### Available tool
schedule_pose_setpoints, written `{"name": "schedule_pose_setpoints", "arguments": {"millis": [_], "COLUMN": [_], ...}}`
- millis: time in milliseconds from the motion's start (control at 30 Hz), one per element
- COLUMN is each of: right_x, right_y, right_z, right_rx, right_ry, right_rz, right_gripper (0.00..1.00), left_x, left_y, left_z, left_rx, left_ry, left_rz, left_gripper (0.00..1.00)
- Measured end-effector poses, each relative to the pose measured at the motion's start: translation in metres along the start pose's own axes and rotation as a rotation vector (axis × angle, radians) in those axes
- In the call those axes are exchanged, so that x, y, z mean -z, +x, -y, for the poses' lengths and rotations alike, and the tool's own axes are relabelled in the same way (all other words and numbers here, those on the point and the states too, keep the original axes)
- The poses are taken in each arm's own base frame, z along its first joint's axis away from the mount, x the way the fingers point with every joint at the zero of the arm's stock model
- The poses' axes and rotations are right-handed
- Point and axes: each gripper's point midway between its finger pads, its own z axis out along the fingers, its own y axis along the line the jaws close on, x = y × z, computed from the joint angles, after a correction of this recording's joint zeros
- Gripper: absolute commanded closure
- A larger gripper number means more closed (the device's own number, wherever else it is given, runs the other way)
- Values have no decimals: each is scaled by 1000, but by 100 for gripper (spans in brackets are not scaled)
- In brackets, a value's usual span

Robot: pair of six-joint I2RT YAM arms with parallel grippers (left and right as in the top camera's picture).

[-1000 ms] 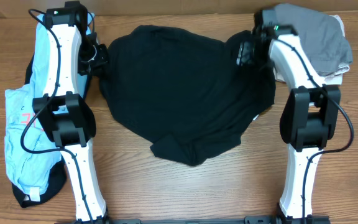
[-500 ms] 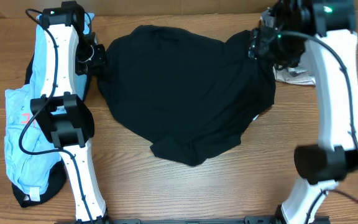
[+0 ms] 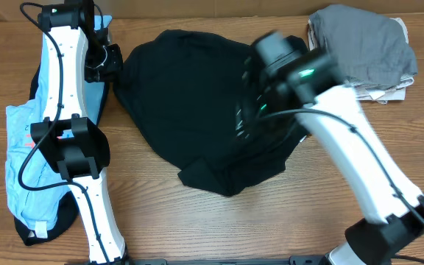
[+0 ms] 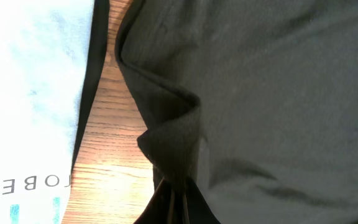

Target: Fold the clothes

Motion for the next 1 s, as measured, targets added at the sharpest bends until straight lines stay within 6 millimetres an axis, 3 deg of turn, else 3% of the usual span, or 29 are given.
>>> {"name": "schedule_pose_setpoints", "arguments": {"millis": [200, 400, 567, 733, 867, 1000], "right_x": [-84, -144, -173, -187, -193, -195], "right_y": [34, 38, 39, 46, 52, 53], "right_z": [9, 20, 23, 28, 32, 34], "right_rx": [-107, -190, -189, -190, -195, -199], "right_ry": [89, 76, 49, 48, 54, 60], "right_rz": [-137, -115, -78, -83, -99, -101], "right_gripper": [30, 36, 37, 39, 55, 91], "left_x": [0, 0, 0, 0, 0, 0], "left_y": [-1, -4, -5, -6, -7, -7], "left_z": [0, 1, 1, 1, 1, 1], "left_rx": [-4, -7, -10, -10, -11, -11], "left_ry": [0, 2, 3, 4, 4, 4], "left_rz": [3, 15, 21, 25, 29, 29], "left_gripper": [96, 96, 96, 96, 96, 96]}}
